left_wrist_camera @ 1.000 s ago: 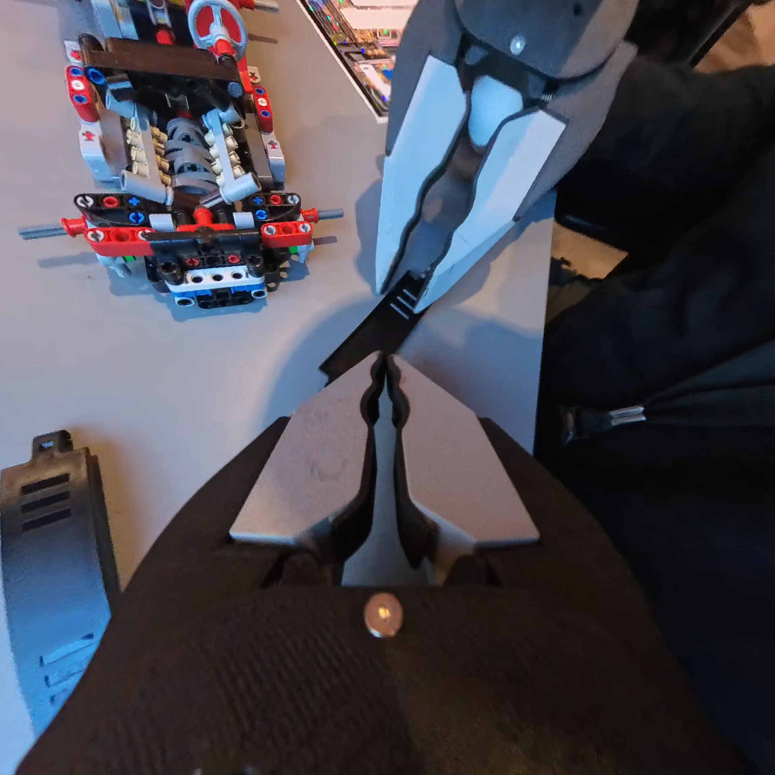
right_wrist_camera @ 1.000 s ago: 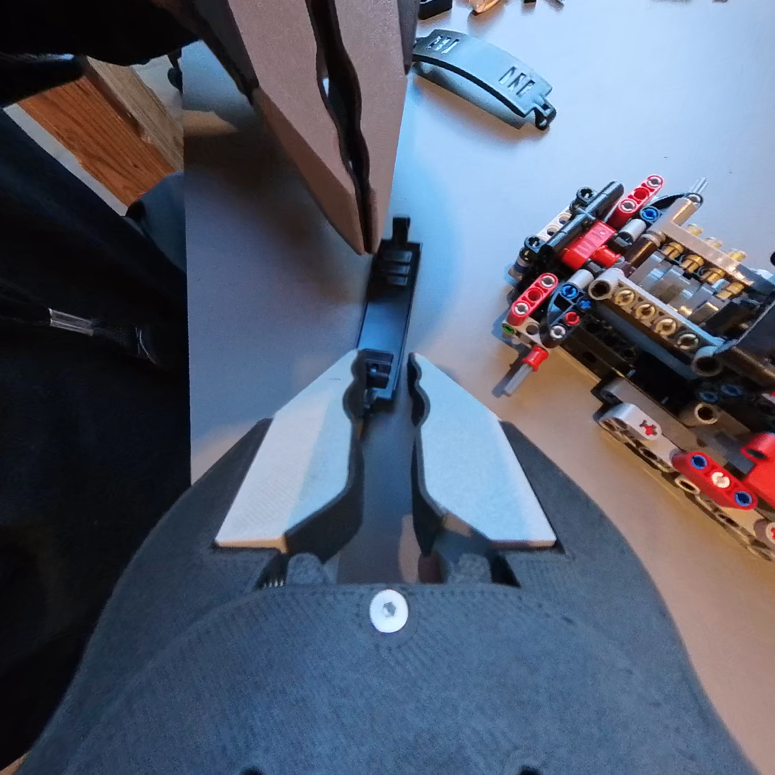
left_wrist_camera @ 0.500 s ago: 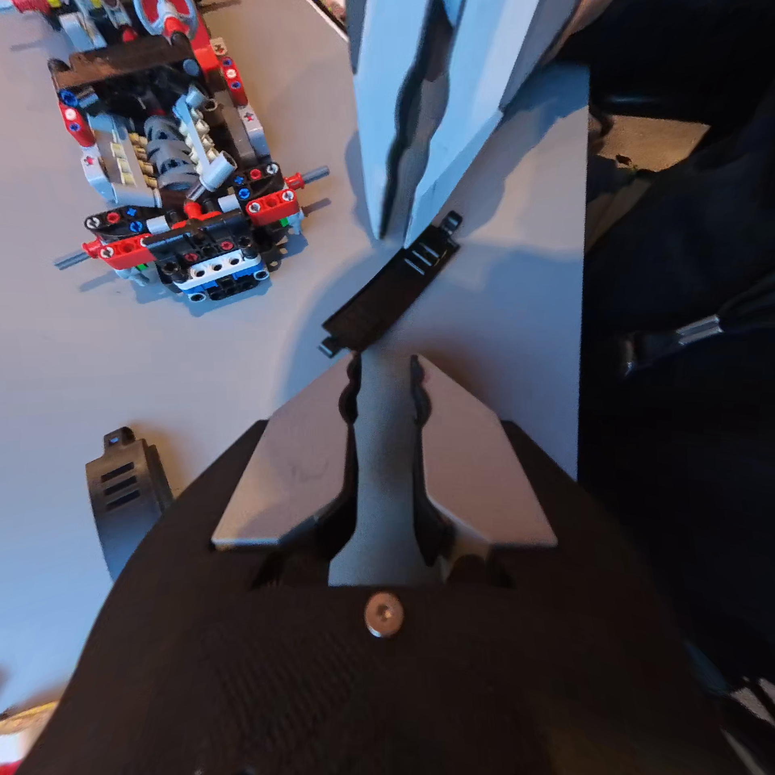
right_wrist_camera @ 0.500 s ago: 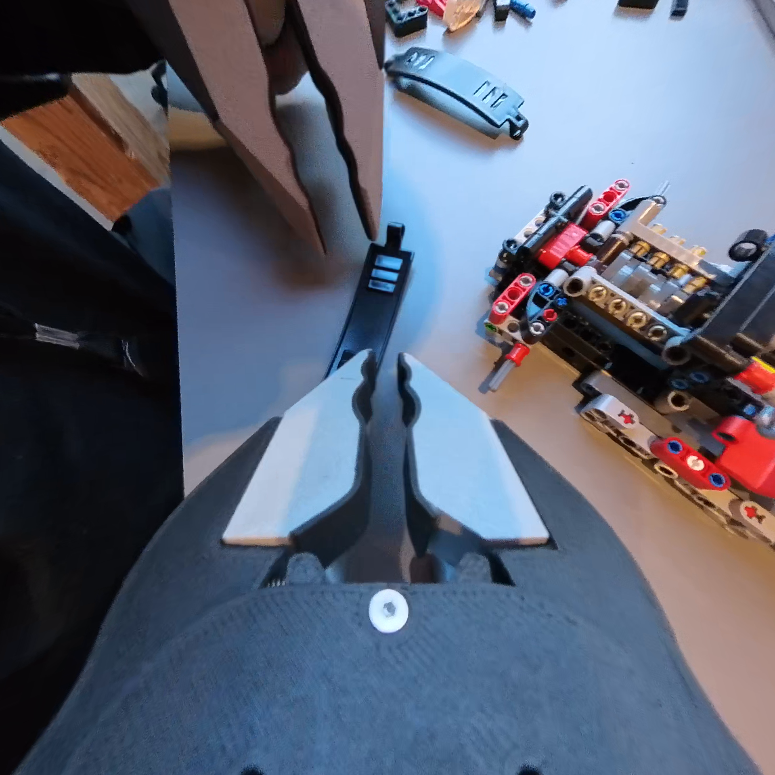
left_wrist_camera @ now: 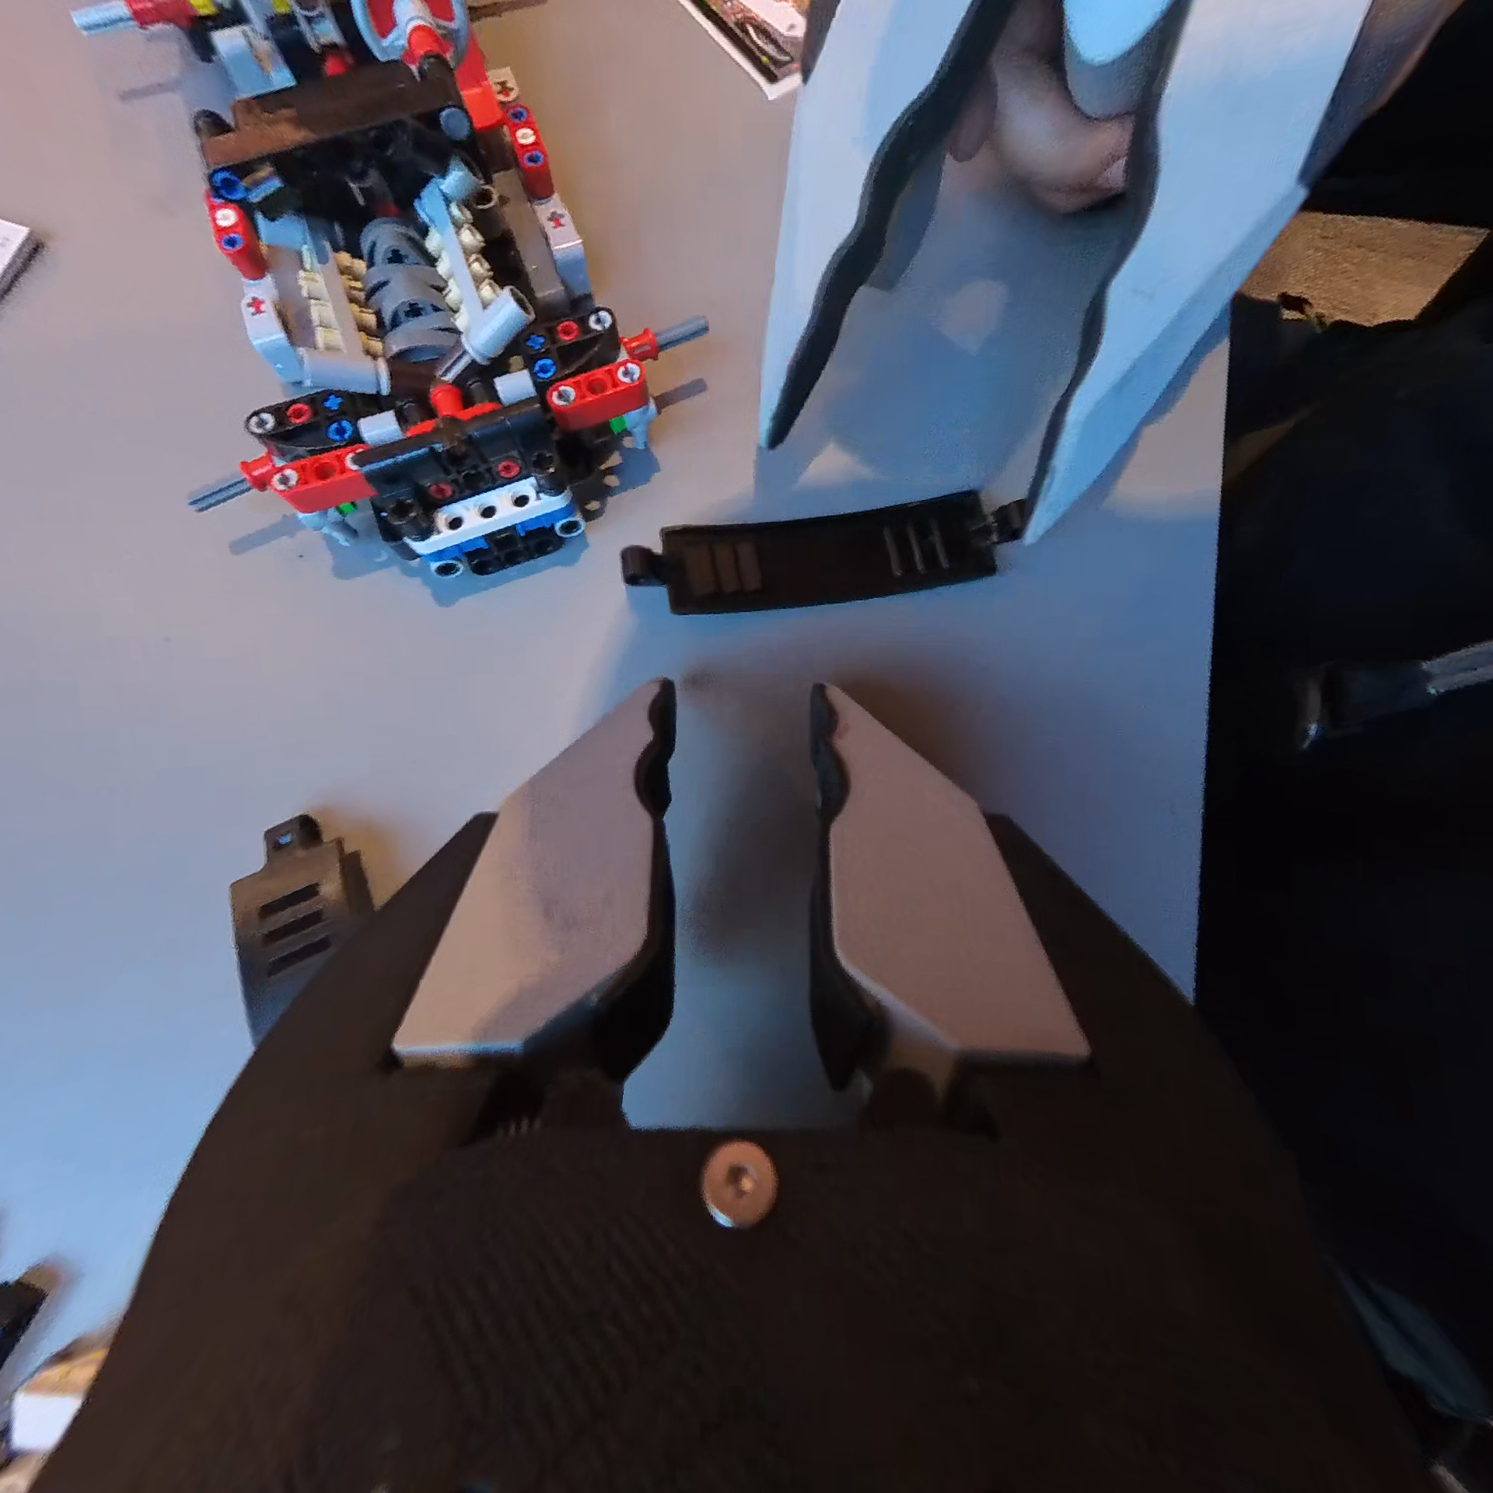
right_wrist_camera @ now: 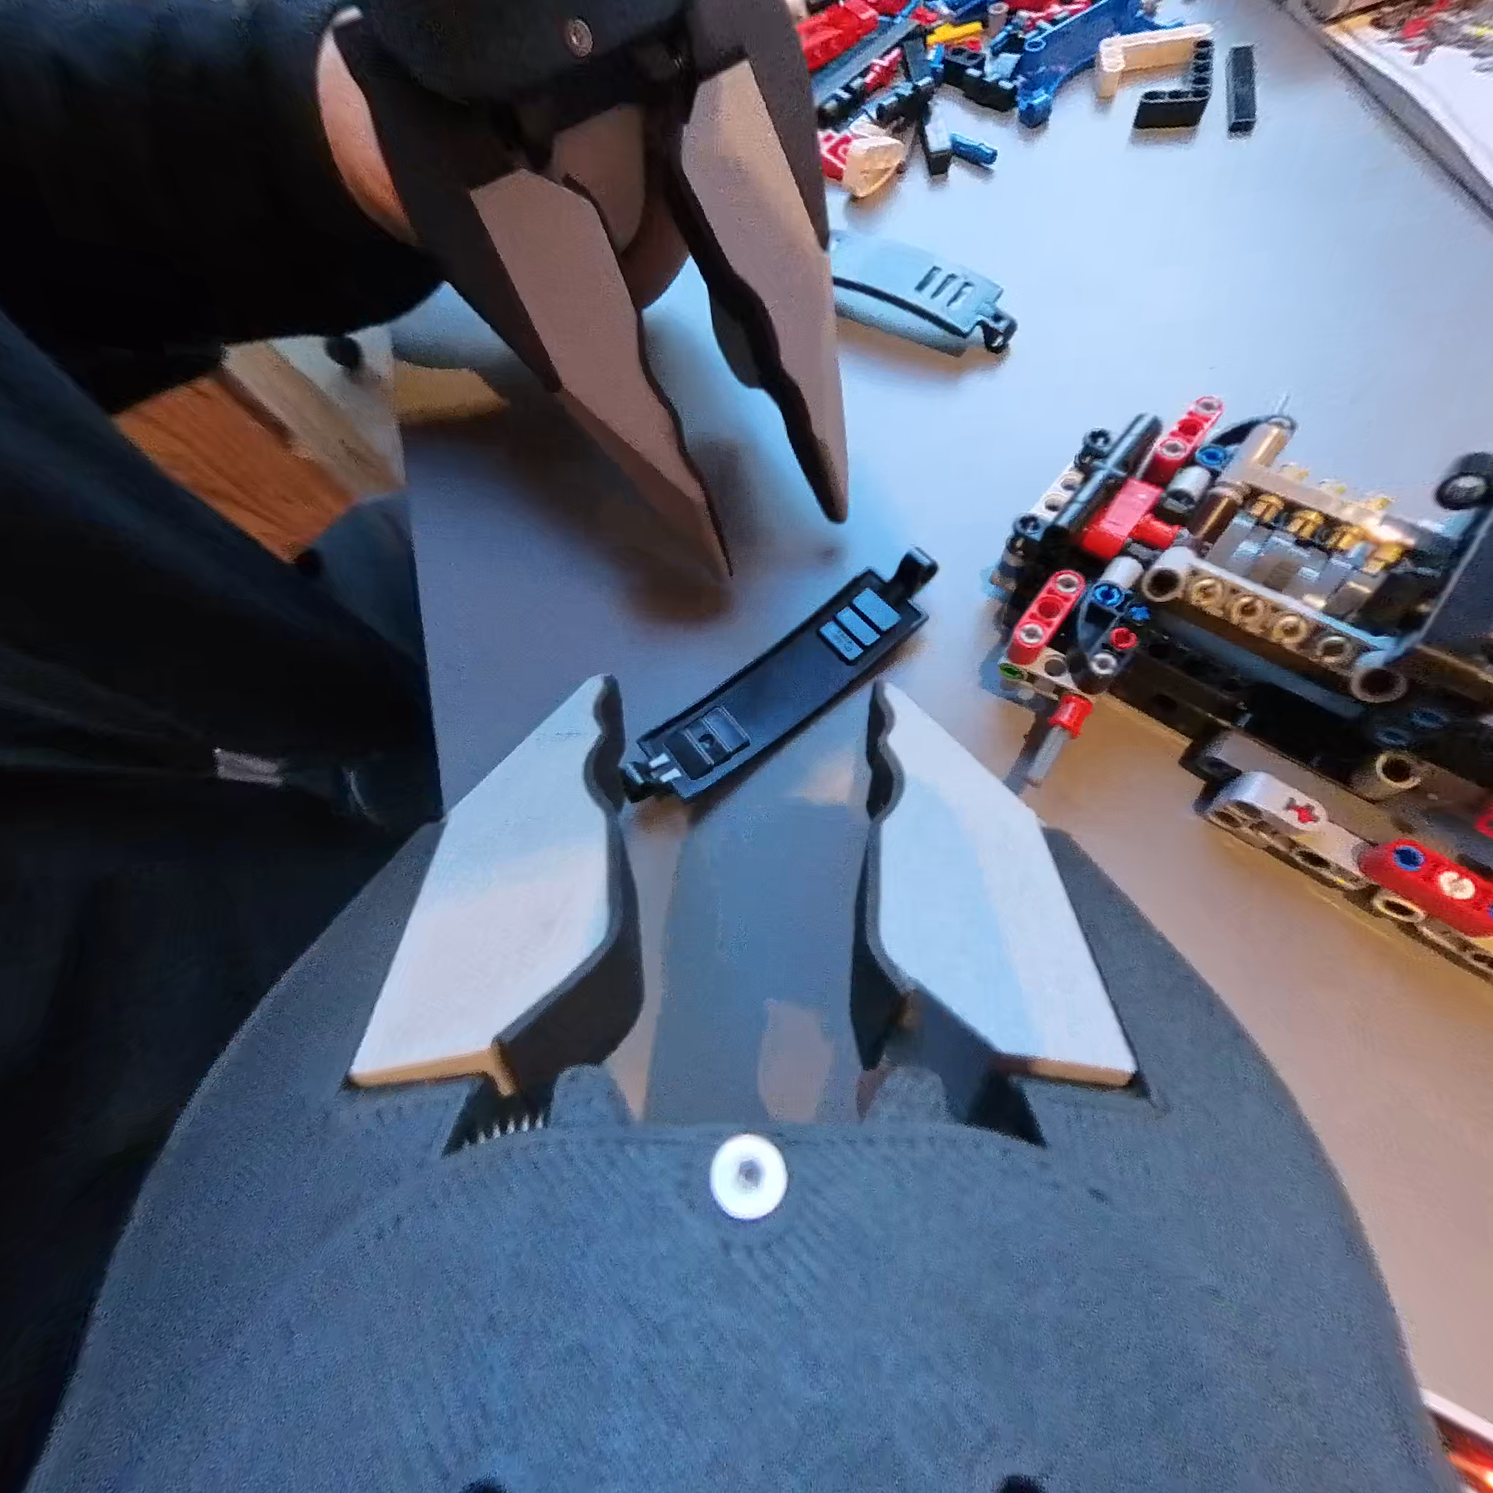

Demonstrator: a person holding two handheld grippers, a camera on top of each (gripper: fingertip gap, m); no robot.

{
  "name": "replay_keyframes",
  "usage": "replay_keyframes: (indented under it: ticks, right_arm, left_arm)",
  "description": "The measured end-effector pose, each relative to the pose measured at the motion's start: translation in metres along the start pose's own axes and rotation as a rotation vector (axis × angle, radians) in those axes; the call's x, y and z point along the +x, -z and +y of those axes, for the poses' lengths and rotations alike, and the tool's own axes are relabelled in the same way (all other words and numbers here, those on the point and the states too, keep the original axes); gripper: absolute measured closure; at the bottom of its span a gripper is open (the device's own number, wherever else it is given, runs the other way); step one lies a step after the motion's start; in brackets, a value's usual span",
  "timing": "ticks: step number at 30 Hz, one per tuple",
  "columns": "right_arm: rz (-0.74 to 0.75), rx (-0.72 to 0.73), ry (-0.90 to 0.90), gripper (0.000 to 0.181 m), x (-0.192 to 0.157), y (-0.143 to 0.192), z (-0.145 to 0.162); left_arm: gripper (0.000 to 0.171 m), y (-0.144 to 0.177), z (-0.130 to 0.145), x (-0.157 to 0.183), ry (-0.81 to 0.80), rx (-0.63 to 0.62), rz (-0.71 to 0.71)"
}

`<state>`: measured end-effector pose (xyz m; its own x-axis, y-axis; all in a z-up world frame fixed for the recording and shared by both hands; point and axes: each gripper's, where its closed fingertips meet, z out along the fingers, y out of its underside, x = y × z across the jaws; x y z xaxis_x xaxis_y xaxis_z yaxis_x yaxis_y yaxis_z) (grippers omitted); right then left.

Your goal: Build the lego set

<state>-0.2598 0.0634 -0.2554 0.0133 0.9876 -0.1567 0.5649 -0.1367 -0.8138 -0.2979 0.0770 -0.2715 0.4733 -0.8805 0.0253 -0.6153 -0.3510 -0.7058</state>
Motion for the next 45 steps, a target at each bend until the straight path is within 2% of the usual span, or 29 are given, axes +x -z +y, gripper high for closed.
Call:
replay_keyframes:
  ticks: [8,12,17,21,26,28,31,35,40,45]
  right_arm:
    - [0.076,-0.125,0.069,0.124,0.007,-0.008,0.016]
    - [0.139,-0.110,0.004,0.131,0.028,0.008,0.023]
    - [0.143,-0.040,-0.027,0.135,0.033,0.017,0.015]
    - [0.188,0.023,0.024,0.137,0.043,0.024,0.006]
    - [0.265,0.234,0.118,0.140,0.056,0.045,-0.022]
    - [0.251,0.281,0.101,0.140,0.058,0.050,-0.027]
    - [0.200,0.275,0.065,0.139,0.057,0.048,-0.026]
    - [0.167,0.280,0.089,0.141,0.053,0.044,-0.028]
    - [0.163,0.292,0.120,0.142,0.057,0.042,-0.033]
    - [0.196,0.355,0.125,0.142,0.067,0.046,-0.044]
  left_arm:
    - [0.141,-0.010,-0.006,0.023,-0.016,0.014,0.074]
    - [0.141,-0.008,-0.004,0.041,-0.033,0.019,0.135]
    - [0.142,-0.002,-0.009,0.052,-0.075,0.058,0.169]
    - [0.142,0.011,-0.030,0.040,-0.087,0.182,0.132]
    - [0.143,0.020,-0.059,0.001,-0.087,0.378,0.034]
    - [0.143,0.019,-0.059,-0.007,-0.066,0.398,0.048]
    - [0.144,0.022,-0.059,-0.013,-0.055,0.424,0.034]
    - [0.153,0.037,-0.066,-0.024,-0.103,0.533,-0.085]
    - [0.154,0.034,-0.069,-0.032,-0.163,0.519,-0.169]
    - [0.164,0.039,-0.077,-0.032,-0.199,0.577,-0.194]
